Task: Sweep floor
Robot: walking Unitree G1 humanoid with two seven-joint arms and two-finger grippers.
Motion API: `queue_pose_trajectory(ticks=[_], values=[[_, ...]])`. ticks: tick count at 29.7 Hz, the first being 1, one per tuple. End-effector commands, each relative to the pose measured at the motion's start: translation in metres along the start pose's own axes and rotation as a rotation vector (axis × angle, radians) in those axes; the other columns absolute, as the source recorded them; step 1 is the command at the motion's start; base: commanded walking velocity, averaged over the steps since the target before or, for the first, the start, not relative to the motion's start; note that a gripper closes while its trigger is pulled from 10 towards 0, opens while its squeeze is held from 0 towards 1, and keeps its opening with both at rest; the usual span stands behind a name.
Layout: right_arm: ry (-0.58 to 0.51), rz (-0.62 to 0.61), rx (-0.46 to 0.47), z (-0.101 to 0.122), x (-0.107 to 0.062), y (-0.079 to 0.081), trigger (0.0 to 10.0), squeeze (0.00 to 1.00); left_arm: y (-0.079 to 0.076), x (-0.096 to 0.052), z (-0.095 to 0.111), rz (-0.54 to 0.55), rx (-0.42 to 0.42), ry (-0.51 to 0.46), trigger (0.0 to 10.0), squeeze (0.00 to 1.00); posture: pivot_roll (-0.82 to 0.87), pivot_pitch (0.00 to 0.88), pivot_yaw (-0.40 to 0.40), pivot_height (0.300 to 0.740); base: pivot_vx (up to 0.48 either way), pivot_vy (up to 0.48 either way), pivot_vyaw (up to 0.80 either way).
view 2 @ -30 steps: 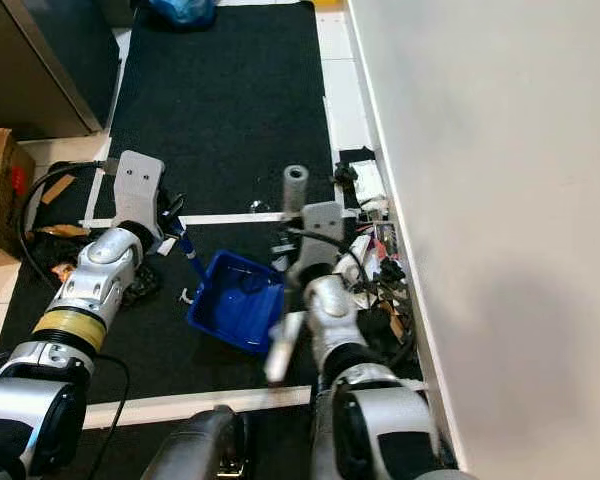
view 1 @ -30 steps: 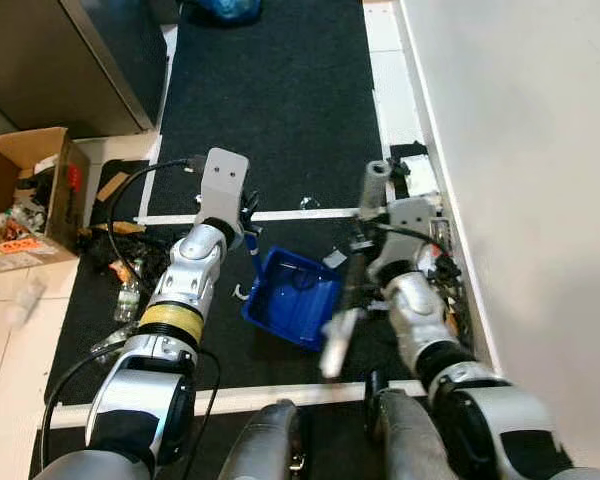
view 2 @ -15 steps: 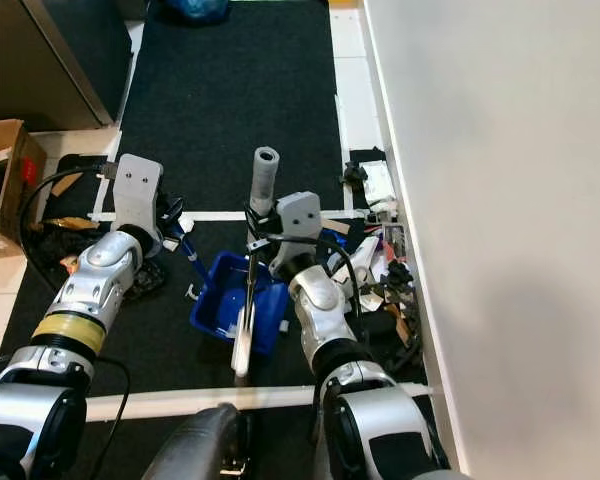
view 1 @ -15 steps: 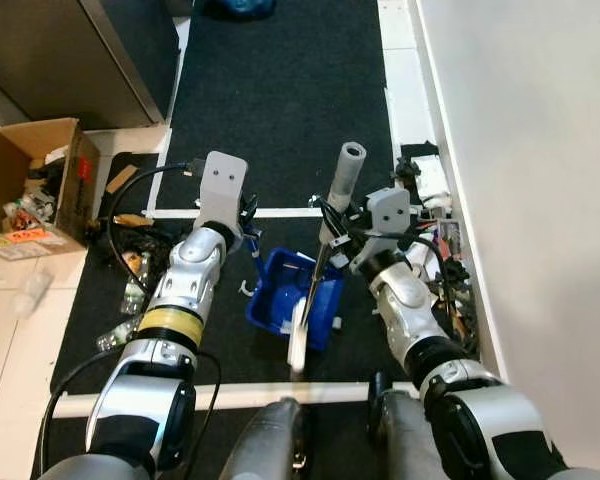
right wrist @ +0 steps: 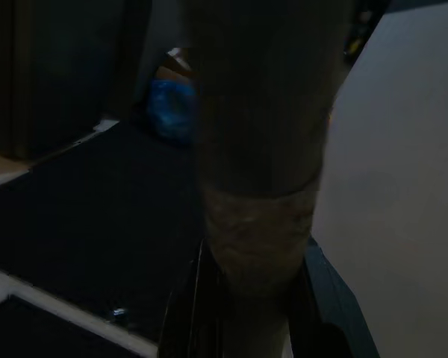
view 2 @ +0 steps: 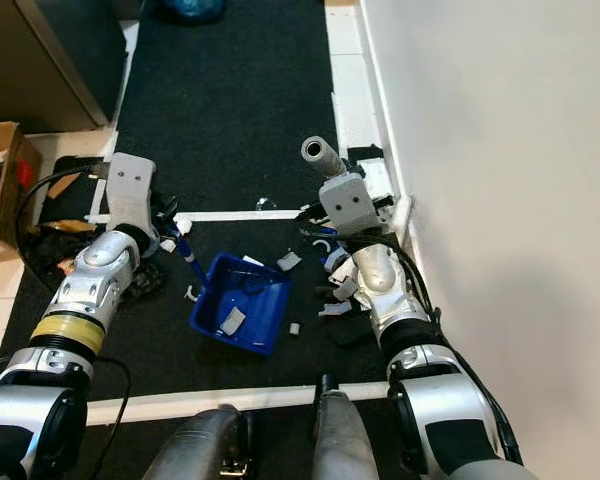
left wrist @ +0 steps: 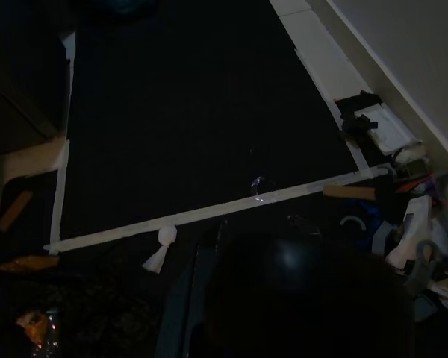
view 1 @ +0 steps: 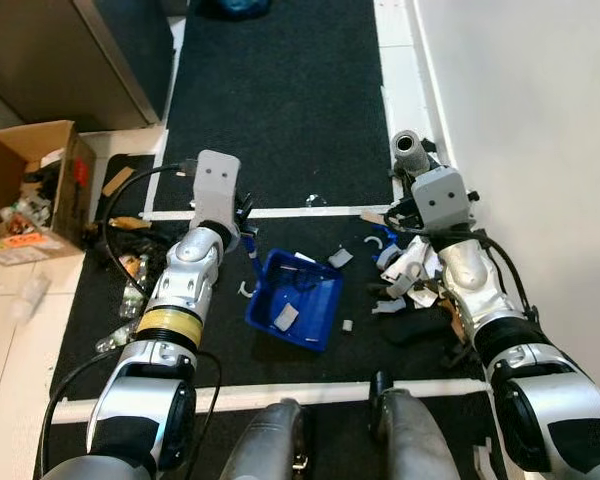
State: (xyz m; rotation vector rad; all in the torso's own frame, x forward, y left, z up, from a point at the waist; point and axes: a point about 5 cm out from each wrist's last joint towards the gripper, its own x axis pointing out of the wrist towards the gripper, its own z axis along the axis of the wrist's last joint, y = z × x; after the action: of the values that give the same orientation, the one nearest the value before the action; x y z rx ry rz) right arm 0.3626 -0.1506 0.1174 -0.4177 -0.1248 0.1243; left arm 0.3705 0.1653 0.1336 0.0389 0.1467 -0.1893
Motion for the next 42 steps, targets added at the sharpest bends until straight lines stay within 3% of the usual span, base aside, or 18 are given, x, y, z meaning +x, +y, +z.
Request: queue_pose_trajectory(ticks=[1, 4, 8, 15, 16, 17, 18, 19, 22, 25, 26, 28, 34, 36, 38, 39, 40, 42], values=[[-0.014, 0.02, 0.003, -0.002, -0.004, 0.005, 10.0, 0.0, -0.004, -0.004, -0.023, -0.023, -0.089, 0.081, 10.0, 0.0, 0.13, 0.271, 0.037, 0.74, 0.0, 0.0, 0.0], [0.01, 0.045, -0.006, -0.008, -0.008, 0.007, 10.0, 0.0, -0.004, -0.004, -0.025, -0.017, -0.071, 0.101, 10.0, 0.0, 0.13, 0.27, 0.035, 0.74, 0.0, 0.0, 0.0], [0.128, 0.102, -0.086, -0.032, -0.021, 0.025, 10.0, 0.0, -0.011, -0.002, -0.021, -0.035, -0.067, 0.091, 10.0, 0.0, 0.14, 0.267, 0.037, 0.74, 0.0, 0.0, 0.0], [0.184, 0.163, -0.053, -0.041, -0.03, 0.049, 10.0, 0.0, -0.014, -0.003, -0.02, -0.051, -0.069, 0.089, 10.0, 0.0, 0.15, 0.268, 0.04, 0.74, 0.0, 0.0, 0.0], [0.205, 0.181, -0.017, -0.043, -0.032, 0.056, 10.0, 0.0, -0.014, -0.004, -0.02, -0.053, -0.071, 0.09, 10.0, 0.0, 0.16, 0.269, 0.04, 0.74, 0.0, 0.0, 0.0], [0.244, 0.234, 0.096, -0.044, -0.036, 0.074, 10.0, 0.0, -0.015, -0.005, -0.022, -0.056, -0.073, 0.095, 10.0, 0.0, 0.16, 0.27, 0.04, 0.74, 0.0, 0.0, 0.0], [0.244, 0.234, 0.096, -0.044, -0.036, 0.074, 10.0, 0.0, -0.015, -0.005, -0.022, -0.056, -0.073, 0.095, 10.0, 0.0, 0.16, 0.27, 0.04, 0.74, 0.0, 0.0, 0.0], [0.256, 0.278, 0.186, -0.041, -0.038, 0.087, 10.0, 0.0, -0.016, -0.006, -0.023, -0.059, -0.075, 0.097, 10.0, 0.0, 0.16, 0.271, 0.038, 0.74, 0.0, 0.0, 0.0], [0.253, 0.294, 0.204, -0.04, -0.038, 0.091, 10.0, 0.0, -0.017, -0.006, -0.023, -0.059, -0.076, 0.098, 10.0, 0.0, 0.16, 0.271, 0.038, 0.74, 0.0, 0.0, 0.0], [0.288, 0.402, 0.406, -0.032, -0.042, 0.118, 10.0, 0.0, -0.019, -0.006, -0.023, -0.062, -0.078, 0.1, 10.0, 0.0, 0.17, 0.274, 0.036, 0.74, 0.0, 0.0, 0.0], [0.288, 0.402, 0.406, -0.032, -0.042, 0.118, 10.0, 0.0, -0.019, -0.006, -0.023, -0.062, -0.078, 0.1, 10.0, 0.0, 0.17, 0.274, 0.036, 0.74, 0.0, 0.0, 0.0], [0.305, 0.428, 0.586, -0.024, -0.041, 0.132, 10.0, 0.0, -0.02, -0.007, -0.022, -0.062, -0.081, 0.1, 10.0, 0.0, 0.17, 0.276, 0.033, 0.74, 0.0, 0.0, 0.0], [0.28, 0.4, 0.721, -0.015, -0.035, 0.133, 10.0, 0.0, -0.019, -0.009, -0.022, -0.06, -0.084, 0.098, 10.0, 0.0, 0.17, 0.278, 0.032, 0.74, 0.0, 0.0, 0.0], [0.233, 0.399, 0.82, -0.006, -0.029, 0.131, 10.0, 0.0, -0.019, -0.01, -0.023, -0.059, -0.085, 0.101, 10.0, 0.0, 0.17, 0.278, 0.032, 0.74, 0.0, 0.0, 0.0], [0.233, 0.399, 0.82, -0.006, -0.029, 0.131, 10.0, 0.0, -0.019, -0.01, -0.023, -0.059, -0.085, 0.101, 10.0, 0.0, 0.17, 0.278, 0.032, 0.74, 0.0, 0.0, 0.0], [0.19, 0.406, 0.848, 0.001, -0.025, 0.129, 10.0, 0.0, -0.019, -0.011, -0.024, -0.058, -0.086, 0.103, 10.0, 0.0, 0.16, 0.284, 0.031, 0.74, 0.0, 0.0, 0.0], [0.036, 0.425, 0.883, 0.023, -0.011, 0.113, 10.0, 0.0, -0.021, -0.011, -0.026, -0.057, -0.089, 0.108, 10.0, 0.0, 0.16, 0.284, 0.029, 0.74, 0.0, 0.0, 0.0], [-0.074, 0.423, 0.875, 0.038, -0.003, 0.097, 10.0, 0.0, -0.022, -0.011, -0.027, -0.057, -0.091, 0.11, 10.0, 0.0, 0.15, 0.286, 0.028, 0.74, 0.0, 0.0, 0.0]])
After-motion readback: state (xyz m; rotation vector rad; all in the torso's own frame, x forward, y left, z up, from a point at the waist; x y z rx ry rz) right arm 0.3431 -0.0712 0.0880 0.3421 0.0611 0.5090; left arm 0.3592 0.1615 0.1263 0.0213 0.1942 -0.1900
